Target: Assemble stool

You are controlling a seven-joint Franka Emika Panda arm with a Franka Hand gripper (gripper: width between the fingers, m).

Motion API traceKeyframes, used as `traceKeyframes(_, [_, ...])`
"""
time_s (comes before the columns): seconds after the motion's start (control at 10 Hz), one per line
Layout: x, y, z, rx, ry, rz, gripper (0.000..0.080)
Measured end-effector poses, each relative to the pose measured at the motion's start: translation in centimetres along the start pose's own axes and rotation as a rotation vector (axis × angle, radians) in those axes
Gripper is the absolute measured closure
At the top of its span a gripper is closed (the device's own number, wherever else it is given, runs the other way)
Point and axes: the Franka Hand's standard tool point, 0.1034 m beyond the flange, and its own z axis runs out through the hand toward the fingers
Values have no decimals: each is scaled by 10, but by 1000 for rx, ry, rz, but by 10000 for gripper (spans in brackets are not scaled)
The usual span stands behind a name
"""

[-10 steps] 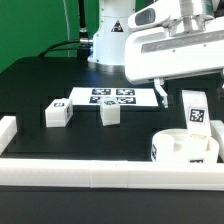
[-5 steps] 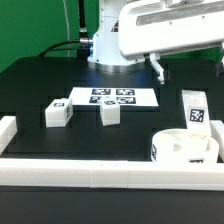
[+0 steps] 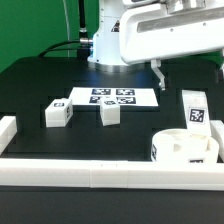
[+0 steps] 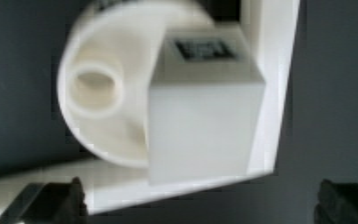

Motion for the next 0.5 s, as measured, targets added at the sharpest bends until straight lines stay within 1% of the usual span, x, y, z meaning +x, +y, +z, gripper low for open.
traceKeyframes(0.1, [8, 1, -3, 6, -27, 6, 151])
traceKeyframes(0.2, [1, 0, -1, 14, -126, 12, 151])
traceKeyframes(0.3, [0, -1, -2, 22, -198, 15, 151])
traceKeyframes(0.4, [1, -2, -2, 26, -232, 17, 151])
traceKeyframes(0.5, [-5, -2, -2, 28, -316, 5, 151])
